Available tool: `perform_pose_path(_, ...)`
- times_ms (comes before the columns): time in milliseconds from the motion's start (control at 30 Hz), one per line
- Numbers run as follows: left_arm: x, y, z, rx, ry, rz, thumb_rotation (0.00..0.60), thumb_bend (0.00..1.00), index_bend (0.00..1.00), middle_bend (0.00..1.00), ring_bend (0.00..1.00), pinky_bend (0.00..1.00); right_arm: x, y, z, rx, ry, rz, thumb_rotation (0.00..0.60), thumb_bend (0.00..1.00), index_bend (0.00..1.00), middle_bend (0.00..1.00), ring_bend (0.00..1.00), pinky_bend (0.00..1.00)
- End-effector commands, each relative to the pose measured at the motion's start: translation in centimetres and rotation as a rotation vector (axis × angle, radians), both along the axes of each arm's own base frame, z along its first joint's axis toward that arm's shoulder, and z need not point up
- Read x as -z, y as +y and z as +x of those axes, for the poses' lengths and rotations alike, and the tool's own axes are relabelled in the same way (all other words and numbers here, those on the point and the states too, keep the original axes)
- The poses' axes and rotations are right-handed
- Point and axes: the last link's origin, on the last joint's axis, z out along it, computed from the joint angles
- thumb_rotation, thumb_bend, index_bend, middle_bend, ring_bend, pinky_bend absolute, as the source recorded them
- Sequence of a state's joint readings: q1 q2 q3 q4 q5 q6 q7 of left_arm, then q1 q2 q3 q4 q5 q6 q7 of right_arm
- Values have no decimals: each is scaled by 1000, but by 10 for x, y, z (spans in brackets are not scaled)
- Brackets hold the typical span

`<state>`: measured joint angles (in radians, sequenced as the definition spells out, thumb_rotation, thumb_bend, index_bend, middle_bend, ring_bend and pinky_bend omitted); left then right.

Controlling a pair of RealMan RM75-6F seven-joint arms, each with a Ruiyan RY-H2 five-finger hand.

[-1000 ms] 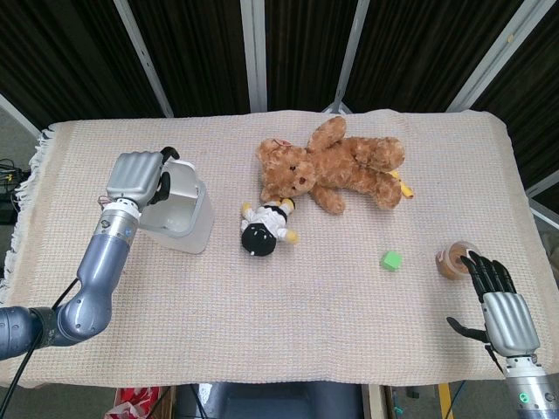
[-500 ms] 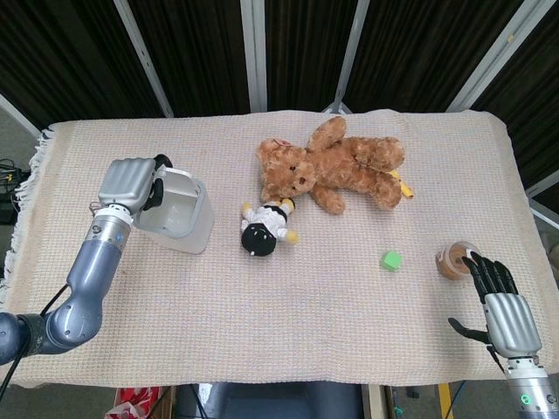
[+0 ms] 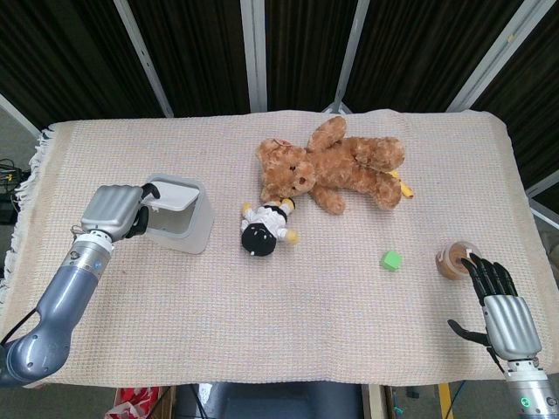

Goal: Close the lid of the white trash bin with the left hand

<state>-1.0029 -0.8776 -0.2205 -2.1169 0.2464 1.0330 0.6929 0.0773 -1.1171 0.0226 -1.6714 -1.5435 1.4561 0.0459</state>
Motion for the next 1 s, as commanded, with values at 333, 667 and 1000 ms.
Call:
perform_pose_path(333, 14, -17, -26, 4, 3, -22, 600, 707, 323, 1000, 952, 972, -1, 1, 1, -5, 1, 0, 600, 191, 0, 0, 0, 0)
perform_pose_path(667, 26, -14, -30, 58, -37, 18, 600, 707, 295, 1000, 952, 972, -1, 2, 0, -4, 2, 0, 600, 191, 0, 0, 0, 0)
perform_pose_path(1000, 37, -14, -35, 50, -37, -8, 600, 707, 301, 1000, 952, 972, -1, 2, 0, 0, 1, 1, 600, 191, 0, 0, 0, 0)
